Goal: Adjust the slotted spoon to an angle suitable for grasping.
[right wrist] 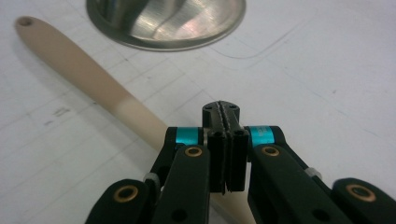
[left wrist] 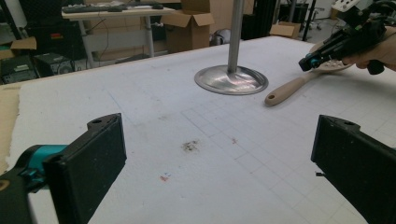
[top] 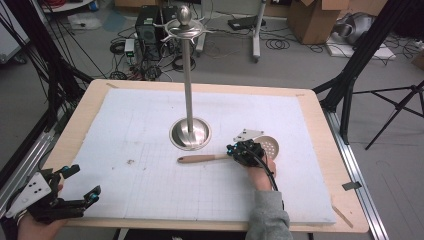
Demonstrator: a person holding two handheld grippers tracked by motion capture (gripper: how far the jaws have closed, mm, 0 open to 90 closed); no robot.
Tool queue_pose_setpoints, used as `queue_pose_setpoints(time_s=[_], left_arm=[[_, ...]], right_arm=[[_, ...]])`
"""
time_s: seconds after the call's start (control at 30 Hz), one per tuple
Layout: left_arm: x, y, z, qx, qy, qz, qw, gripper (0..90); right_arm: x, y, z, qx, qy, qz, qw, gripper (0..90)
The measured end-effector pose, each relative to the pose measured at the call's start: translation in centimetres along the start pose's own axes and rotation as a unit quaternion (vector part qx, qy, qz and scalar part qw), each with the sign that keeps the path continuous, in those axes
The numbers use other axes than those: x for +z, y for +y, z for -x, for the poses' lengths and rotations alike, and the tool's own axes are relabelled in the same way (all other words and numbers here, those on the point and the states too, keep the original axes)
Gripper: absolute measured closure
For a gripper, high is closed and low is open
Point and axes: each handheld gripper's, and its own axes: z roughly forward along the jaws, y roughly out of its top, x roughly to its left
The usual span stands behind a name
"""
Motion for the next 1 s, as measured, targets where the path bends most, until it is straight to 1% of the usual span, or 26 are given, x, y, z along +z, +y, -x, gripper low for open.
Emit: queue_pose_setpoints(time_s=[0.07,0.27,0.37,0.47,0.53,0.57,0.6,0.63,0.8,1.0], left_arm=[[-0.1,0.0,0.0,0.001,0.001,0.000,1.0000,3.7],[-0.1,0.0,-0.1,0.002,0.000,0.000,1.0000,3.7],[-0.1,0.1,-0.1,0.002,0.000,0.001,1.0000,3.6],[-0.2,0.1,0.0,0.002,0.001,0.002,1.0000,3.6],[-0.2,0.1,-0.1,0.002,0.001,0.003,1.0000,3.7],[-0.2,0.2,-0.1,0.002,0.001,0.004,1.0000,3.6],[-0.2,0.2,-0.1,0.002,0.001,0.005,1.0000,3.7],[-0.2,0.2,-0.1,0.002,0.001,0.005,1.0000,3.7],[0.3,0.2,-0.1,0.004,-0.007,0.002,1.0000,3.7],[1.2,0.4,0.0,0.006,-0.018,0.001,0.9998,3.7]], right_arm=[[0.1,0.0,0.0,-0.002,-0.012,-0.008,0.9999,90.0],[0.4,-0.2,0.1,-0.003,-0.020,-0.028,0.9994,90.0],[0.4,-0.3,0.2,0.005,-0.016,-0.028,0.9995,90.0],[0.4,-0.3,0.2,0.013,-0.017,-0.029,0.9993,90.0],[0.3,-0.4,0.2,0.014,-0.018,-0.031,0.9993,90.0],[0.2,-0.4,0.3,0.017,-0.017,-0.032,0.9992,90.0],[0.0,-0.6,0.4,0.024,-0.017,-0.033,0.9990,90.0],[0.0,-0.6,0.4,0.024,-0.017,-0.033,0.9990,90.0],[-0.6,-1.2,0.6,0.037,-0.018,-0.034,0.9986,90.0],[-1.3,-1.9,1.0,0.047,-0.022,-0.034,0.9981,90.0]])
